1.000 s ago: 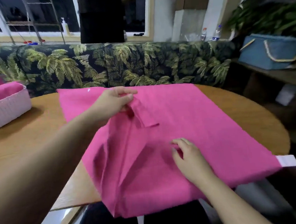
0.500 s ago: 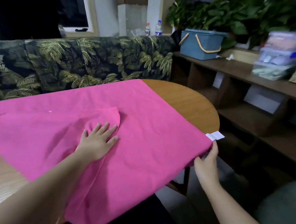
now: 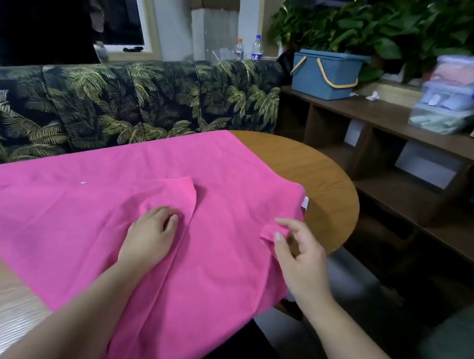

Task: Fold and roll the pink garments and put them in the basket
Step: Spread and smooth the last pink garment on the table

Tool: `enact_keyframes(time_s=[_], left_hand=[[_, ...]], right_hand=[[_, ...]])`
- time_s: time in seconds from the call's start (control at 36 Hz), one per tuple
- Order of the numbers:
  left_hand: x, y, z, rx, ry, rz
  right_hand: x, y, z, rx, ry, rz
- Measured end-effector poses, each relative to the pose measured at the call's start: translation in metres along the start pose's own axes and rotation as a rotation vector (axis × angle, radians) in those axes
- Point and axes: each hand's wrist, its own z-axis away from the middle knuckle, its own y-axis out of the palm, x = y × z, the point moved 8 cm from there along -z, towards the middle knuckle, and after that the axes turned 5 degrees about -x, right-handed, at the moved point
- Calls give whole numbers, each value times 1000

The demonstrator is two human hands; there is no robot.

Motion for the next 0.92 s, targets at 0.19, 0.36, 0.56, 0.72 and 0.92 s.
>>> enact_keyframes(time_s=[0.19,0.36,0.56,0.72,0.92], left_hand=[[32,-34,15,-386,-339,415],[74,-36,-2,-421,-601,629],[62,-18,-96,1,2,-61],[43,32,-140,249,50,-247],[57,-6,-150,91,85,-103]], right_hand=[[63,107,-84,258,-286,181],[16,191,-148,281,-322,485],[-45,226,-147,502,-99,611],[-47,223,-147,487,-39,621],[-49,224,-145,505,-53,633]])
